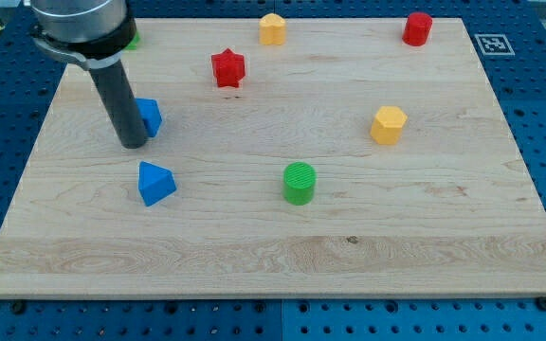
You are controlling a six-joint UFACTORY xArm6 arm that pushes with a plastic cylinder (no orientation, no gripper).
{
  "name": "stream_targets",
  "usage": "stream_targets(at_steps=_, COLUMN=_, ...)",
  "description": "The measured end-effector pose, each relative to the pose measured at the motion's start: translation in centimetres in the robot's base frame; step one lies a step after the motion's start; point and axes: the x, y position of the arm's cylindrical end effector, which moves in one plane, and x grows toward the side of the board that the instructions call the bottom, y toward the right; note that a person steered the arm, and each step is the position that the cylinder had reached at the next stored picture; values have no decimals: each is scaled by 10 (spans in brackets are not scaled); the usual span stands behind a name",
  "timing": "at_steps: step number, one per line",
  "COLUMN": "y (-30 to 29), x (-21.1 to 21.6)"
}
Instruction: Move the blue cube towards the center left
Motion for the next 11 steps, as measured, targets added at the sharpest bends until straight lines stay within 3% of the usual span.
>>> stream_targets(at_steps=1, y=-5, x=-4)
stream_targets(at_steps=3, y=79, x=3)
stream_targets(at_steps=7, y=29, x=-26)
stream_targets(at_steps=11, y=24, x=-55)
